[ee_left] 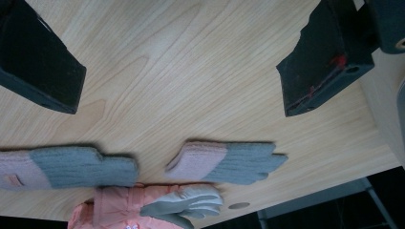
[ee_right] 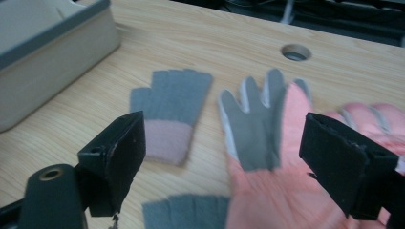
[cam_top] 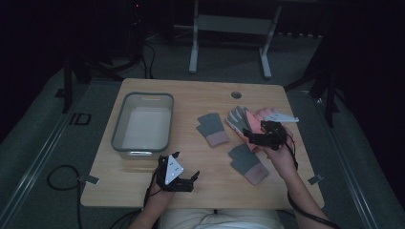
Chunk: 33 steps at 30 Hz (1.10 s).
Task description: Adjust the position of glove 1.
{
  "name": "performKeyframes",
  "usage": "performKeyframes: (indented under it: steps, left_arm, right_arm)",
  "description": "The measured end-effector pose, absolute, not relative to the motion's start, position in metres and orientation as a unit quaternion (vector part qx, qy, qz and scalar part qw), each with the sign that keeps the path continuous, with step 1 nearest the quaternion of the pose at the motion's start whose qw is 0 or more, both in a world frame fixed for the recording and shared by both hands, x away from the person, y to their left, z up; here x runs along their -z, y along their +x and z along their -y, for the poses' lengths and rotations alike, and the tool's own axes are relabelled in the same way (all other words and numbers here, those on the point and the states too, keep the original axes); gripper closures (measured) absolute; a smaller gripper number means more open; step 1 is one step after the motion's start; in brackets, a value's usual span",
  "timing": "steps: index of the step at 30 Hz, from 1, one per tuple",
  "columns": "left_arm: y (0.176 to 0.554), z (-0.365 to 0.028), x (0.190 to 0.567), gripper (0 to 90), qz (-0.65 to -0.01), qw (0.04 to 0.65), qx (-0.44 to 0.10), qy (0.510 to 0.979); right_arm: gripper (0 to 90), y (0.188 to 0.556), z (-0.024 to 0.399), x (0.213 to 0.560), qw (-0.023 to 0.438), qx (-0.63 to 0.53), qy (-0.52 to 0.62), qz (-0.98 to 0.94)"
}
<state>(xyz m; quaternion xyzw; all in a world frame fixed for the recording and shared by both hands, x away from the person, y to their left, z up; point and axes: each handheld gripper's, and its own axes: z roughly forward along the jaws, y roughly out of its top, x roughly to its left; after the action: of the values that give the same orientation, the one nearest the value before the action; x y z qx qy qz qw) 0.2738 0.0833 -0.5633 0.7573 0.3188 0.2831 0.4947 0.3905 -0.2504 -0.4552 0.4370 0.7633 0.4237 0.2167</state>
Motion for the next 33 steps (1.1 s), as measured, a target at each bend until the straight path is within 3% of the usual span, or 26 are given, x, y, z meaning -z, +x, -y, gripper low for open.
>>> performKeyframes:
  steps: [7,9,19,20,33]
  left_arm:
    - [0.274,-0.083,0.563,1.5,-0.318,0.495,-0.283,0.757]
    - [0.274,-0.083,0.563,1.5,-0.318,0.494,-0.284,0.757]
    - [0.274,-0.083,0.563,1.5,-0.316,0.497,-0.281,0.758]
    - [0.274,-0.083,0.563,1.5,-0.317,0.497,-0.281,0.757]
    - [0.274,-0.084,0.563,1.5,-0.316,0.499,-0.282,0.756]
  right_arm:
    - [24.8,0.404,0.228,0.462,0.214,-0.423,0.412,-0.778]
    - [30.9,0.408,0.218,0.465,0.213,-0.418,0.399,-0.788]
    - [40.3,0.427,0.194,0.479,0.188,-0.408,0.383,-0.807]
    - [45.7,0.432,0.190,0.482,0.181,-0.405,0.384,-0.810]
    - [55.4,0.459,0.166,0.501,0.163,-0.367,0.372,-0.837]
